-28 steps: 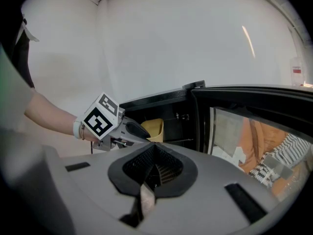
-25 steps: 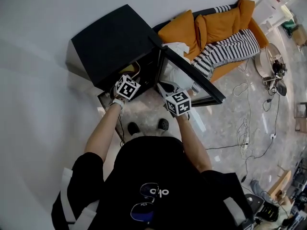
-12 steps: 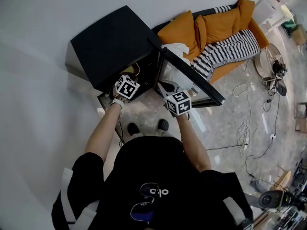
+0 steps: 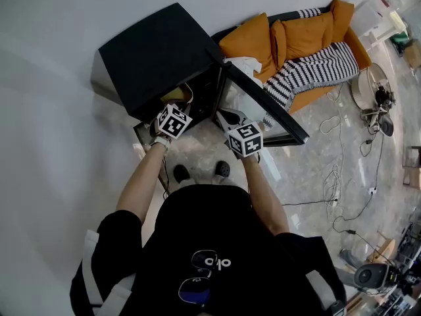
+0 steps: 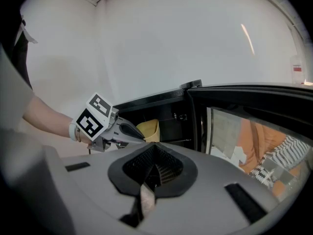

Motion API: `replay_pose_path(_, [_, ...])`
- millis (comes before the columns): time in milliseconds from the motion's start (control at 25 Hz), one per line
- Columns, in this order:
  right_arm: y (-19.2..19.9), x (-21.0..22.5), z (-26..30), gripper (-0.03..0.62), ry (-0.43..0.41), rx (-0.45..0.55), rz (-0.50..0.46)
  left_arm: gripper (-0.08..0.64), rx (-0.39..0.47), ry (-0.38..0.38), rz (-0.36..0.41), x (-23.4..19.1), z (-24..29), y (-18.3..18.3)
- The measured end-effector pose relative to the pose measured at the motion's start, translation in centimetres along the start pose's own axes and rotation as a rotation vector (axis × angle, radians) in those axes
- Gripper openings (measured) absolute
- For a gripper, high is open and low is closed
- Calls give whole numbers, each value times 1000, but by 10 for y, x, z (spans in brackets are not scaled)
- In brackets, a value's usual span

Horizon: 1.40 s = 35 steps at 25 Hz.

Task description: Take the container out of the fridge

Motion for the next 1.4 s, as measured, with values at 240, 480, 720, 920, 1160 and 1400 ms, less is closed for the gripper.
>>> replay_pose_path(240, [2, -2, -7, 8, -12, 2, -8, 18, 52, -7, 5, 14, -12, -5])
replay_pose_path(480, [3, -4, -12, 8, -30, 8, -16, 17, 91, -15, 15, 30, -23, -7])
replay_pose_path(720, [5, -5, -20, 8, -54, 10, -28, 17, 125, -25, 18, 49, -34, -10])
replay_pose_path(920, [8, -4, -27, 8, -88, 9, -43, 17, 169, -34, 9, 65, -45, -12])
replay_pose_path(1160, [14, 0, -42, 8, -140, 6, -56, 18, 188, -70, -20, 91, -59, -14])
replay_pose_path(1400, [13, -1, -55, 8, -189, 31, -58, 17, 227, -133, -75, 110, -79, -11])
Point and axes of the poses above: the fingertips, and each gripper's own axes: z forward along the fingers, x to its right, y out of its underside, the point moved 6 cm from there along -z, backward along the fingers, and after that the axes turned 3 degrees about x, right-handed, at the moved point
